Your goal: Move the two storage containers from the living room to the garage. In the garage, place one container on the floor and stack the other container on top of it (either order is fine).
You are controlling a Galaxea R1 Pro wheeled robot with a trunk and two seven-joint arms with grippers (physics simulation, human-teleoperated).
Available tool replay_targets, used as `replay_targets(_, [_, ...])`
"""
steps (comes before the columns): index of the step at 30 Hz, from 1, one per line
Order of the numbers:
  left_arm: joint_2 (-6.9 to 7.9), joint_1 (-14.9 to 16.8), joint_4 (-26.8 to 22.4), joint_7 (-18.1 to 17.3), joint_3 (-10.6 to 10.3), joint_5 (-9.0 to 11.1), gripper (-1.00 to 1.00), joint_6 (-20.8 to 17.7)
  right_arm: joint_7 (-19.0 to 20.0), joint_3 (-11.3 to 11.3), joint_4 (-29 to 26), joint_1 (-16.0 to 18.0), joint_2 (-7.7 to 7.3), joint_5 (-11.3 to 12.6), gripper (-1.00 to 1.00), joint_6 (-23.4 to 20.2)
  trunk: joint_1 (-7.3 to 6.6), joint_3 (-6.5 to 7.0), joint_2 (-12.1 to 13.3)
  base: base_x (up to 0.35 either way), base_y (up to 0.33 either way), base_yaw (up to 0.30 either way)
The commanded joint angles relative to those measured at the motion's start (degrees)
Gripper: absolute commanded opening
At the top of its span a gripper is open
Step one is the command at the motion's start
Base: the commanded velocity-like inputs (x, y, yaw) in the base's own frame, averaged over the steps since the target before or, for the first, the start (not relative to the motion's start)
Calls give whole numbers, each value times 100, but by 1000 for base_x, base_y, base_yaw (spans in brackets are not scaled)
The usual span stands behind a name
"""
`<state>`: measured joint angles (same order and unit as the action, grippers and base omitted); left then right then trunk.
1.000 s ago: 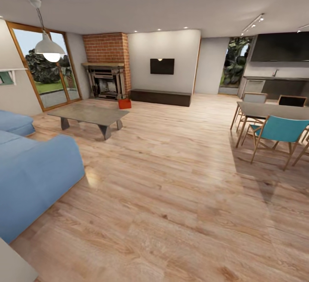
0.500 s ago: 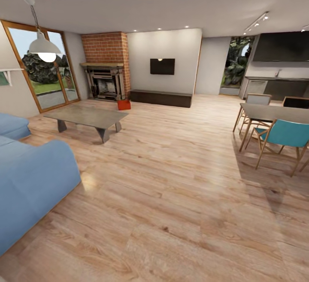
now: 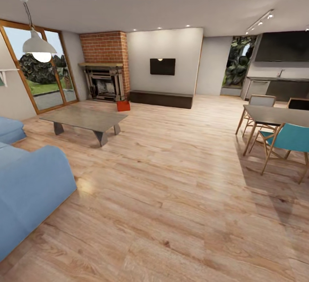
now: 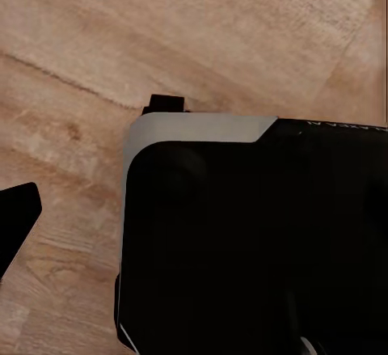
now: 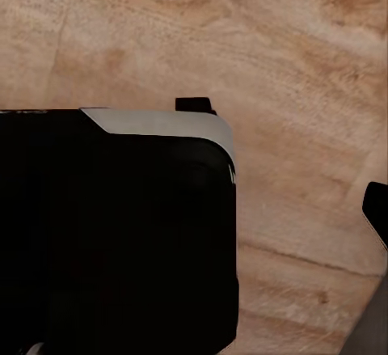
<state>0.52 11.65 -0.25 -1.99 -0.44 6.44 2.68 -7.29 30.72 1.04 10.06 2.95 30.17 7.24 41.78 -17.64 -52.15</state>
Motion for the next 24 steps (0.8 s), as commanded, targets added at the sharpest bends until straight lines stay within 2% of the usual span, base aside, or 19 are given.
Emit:
replay_targets(1, [1, 4, 7, -21, -9, 59, 100, 17, -10, 48, 9, 5, 4, 52, 100, 23, 4, -7, -4, 322, 0, 0])
replay_targets(24, [1, 4, 7, -21, -9, 59, 100, 15, -10, 48, -7, 5, -14, 51, 100, 23, 4, -7, -4, 322, 0, 0])
